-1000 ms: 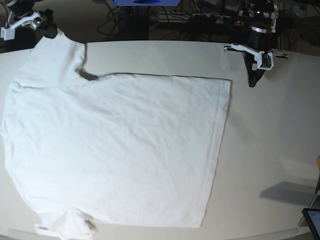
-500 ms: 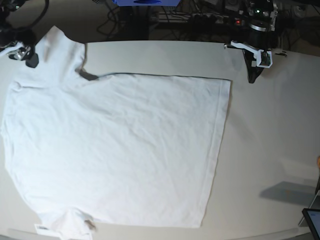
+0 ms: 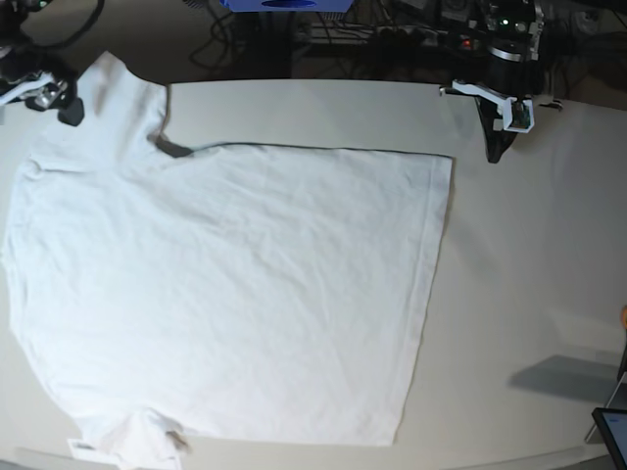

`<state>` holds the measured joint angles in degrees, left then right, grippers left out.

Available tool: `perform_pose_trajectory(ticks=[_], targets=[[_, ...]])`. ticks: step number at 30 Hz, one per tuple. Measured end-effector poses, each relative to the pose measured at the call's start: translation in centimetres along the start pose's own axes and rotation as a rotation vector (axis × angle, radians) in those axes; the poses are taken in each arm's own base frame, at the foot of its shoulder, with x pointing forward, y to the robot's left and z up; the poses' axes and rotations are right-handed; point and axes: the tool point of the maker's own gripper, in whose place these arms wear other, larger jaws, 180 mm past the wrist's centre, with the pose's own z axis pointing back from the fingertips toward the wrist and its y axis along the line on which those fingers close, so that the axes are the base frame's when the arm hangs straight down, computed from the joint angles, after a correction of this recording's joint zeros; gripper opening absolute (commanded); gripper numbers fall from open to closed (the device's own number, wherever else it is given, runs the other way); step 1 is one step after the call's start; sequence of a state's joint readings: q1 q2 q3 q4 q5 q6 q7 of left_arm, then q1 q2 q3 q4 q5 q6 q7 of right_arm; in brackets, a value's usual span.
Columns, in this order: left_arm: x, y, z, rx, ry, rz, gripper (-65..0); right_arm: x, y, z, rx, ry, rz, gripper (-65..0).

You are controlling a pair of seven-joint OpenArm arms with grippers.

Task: Fold the T-shirt properly
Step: 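Move both grippers down to the shirt's side edge corners, then grasp the shirt's side edge with both grippers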

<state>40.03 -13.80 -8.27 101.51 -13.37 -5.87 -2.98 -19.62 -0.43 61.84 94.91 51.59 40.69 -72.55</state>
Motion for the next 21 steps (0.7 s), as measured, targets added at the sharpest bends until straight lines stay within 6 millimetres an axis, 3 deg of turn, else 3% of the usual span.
perform_pose_trajectory(ticks=[11,18,21], targets=[[0.0,0.0,0.0,-0.001,-0.001,0.0,-65.0,-0.8,0.8,0.2,-0.014,0.037,0.029,-6.1],[0.0,0.0,0.0,0.0,-0.001,0.0,-65.0,-1.2,4.8,-1.7,0.121,0.035,0.04,-6.2],[0.0,0.0,0.0,0.0,0.0,0.0,-65.0,-1.4,5.0,-1.8,0.128,0.037,0.036,-6.4]])
